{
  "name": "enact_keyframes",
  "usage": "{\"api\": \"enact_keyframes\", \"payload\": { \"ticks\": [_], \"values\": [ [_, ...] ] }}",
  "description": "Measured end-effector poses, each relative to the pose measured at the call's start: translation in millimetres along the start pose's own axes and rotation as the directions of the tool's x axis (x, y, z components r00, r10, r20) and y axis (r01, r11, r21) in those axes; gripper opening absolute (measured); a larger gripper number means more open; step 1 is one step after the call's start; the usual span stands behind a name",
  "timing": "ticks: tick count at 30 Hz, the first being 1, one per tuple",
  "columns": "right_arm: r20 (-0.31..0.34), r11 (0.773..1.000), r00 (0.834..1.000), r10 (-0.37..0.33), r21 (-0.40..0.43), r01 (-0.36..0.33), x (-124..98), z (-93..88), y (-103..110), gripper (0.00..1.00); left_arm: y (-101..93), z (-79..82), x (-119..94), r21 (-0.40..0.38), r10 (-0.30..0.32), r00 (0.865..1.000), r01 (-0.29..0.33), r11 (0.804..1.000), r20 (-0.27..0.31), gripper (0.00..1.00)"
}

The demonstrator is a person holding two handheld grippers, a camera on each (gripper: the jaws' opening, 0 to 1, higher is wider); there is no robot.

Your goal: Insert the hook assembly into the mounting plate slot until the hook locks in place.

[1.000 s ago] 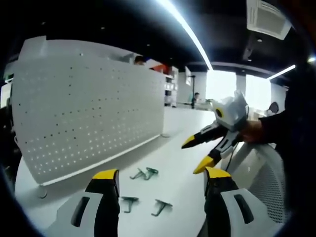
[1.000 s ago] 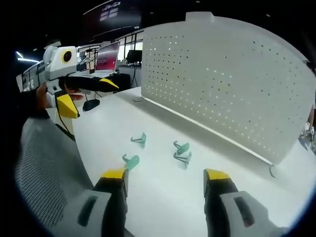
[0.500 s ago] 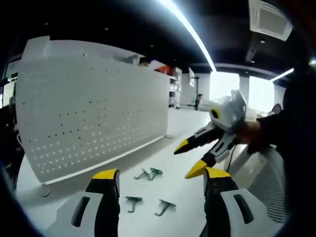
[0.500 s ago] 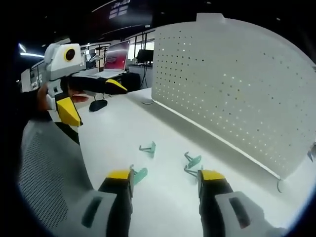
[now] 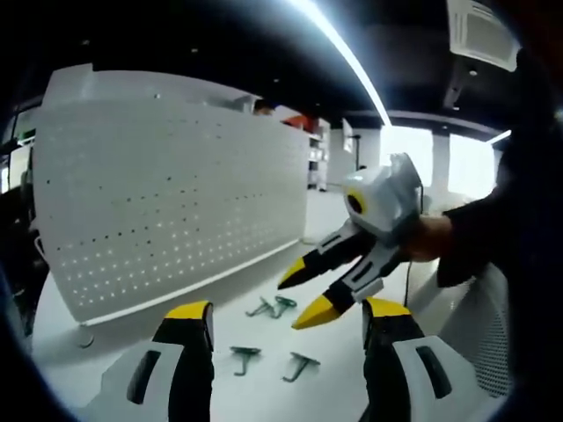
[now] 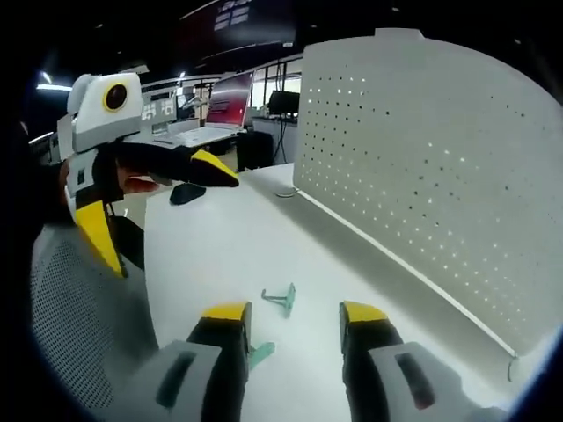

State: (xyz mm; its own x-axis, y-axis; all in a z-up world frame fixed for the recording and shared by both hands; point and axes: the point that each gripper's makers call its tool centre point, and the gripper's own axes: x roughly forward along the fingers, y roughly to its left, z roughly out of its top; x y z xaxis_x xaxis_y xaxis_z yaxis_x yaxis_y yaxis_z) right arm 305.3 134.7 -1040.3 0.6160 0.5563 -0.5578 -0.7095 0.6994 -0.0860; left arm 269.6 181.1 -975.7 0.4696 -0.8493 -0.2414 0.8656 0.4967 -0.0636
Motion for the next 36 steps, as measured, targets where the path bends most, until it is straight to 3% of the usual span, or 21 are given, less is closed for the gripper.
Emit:
{"api": "enact_keyframes", "payload": {
  "ticks": [18, 36],
  "values": [
    [-0.074, 0.996, 0.995, 0.071, -0.055, -0.075, 49.7, 2.2, 8.9, 0.29, 6.8, -1.4, -1.8, 0.002, 0.026, 1.0, -0.026, 1.0, -0.007, 0.69],
    [-0.166, 0.995, 0.983, 0.082, -0.034, -0.088, 77.2, -15.4, 4.6, 0.18, 9.9, -0.8, -2.7, 0.001, 0.039, 0.999, -0.039, 0.999, -0.003, 0.69]
  ]
}}
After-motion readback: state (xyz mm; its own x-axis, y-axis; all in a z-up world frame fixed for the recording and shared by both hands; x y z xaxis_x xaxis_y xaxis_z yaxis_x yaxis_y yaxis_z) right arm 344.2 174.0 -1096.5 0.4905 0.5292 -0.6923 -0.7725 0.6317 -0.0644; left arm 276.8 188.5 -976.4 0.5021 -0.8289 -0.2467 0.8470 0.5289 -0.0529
